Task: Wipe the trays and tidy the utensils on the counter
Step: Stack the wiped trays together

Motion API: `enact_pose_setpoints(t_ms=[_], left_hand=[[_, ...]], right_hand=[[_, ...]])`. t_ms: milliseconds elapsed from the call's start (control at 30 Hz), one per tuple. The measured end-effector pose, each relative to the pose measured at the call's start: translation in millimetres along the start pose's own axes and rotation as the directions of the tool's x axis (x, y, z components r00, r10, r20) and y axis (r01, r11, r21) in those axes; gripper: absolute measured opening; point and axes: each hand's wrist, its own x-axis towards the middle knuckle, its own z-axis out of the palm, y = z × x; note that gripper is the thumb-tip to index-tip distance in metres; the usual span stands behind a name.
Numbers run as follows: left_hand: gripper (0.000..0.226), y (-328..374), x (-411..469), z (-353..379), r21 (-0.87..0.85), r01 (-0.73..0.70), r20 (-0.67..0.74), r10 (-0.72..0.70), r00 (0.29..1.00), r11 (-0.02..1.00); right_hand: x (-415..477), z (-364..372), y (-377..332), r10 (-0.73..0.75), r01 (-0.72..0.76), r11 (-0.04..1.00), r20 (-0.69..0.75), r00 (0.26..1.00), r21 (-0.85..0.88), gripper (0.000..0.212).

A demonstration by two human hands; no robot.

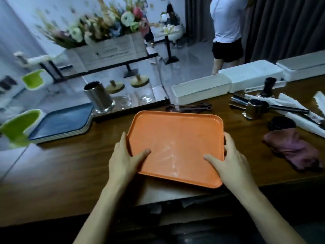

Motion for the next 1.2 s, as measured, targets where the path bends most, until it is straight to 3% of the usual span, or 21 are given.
enact_pose_setpoints(t_ms=[267, 467, 600, 733, 900, 1033, 1200], left_hand=[[0.108, -118.5, -13.4, -81.5, -0.059, 0.295, -0.25, -0.301, 0.92, 0.954], [0.106, -205.3, 1.6, -130.9, -0.142, 0.413, -0.332, -0.437, 0.836, 0.899], [0.1, -256.0, 52.6, -167.5, -0.156, 0.428, -0.356, -0.455, 0.817, 0.89], [0.088, -304.1, 134.8, -210.1, -0.115, 0.374, -0.376, -0.388, 0.841, 0.92], [0.07, -355.2, 245.9, -242.5, -0.038, 0.285, -0.297, -0.283, 0.912, 0.958], [0.066, -380.0, 318.2, -245.6, 0.023, 0.211, -0.201, -0.202, 0.959, 0.977], [0.069, -393.3, 356.0, -227.4, -0.021, 0.17, -0.072, -0.171, 0.983, 0.985]], right_hand=[[1.1, 113.2, -84.9, -0.132, 0.044, 0.959, 0.302, 0.944, 0.281, 0.085], [-5.1, 203.9, -147.8, -0.248, 0.126, 0.954, 0.488, 0.837, 0.271, 0.094], [18.2, 264.3, -211.2, -0.322, 0.274, 0.947, 0.51, 0.798, 0.169, 0.099], [51.7, 336.6, -285.3, -0.387, 0.423, 0.905, 0.502, 0.773, 0.045, 0.097], [98.0, 422.1, -343.7, -0.301, 0.415, 0.89, 0.438, 0.847, -0.19, 0.114], [132.7, 463.1, -362.1, -0.246, 0.387, 0.845, 0.373, 0.894, -0.37, 0.111], [154.3, 486.2, -370.1, -0.194, 0.357, 0.789, 0.348, 0.917, -0.501, 0.096]])
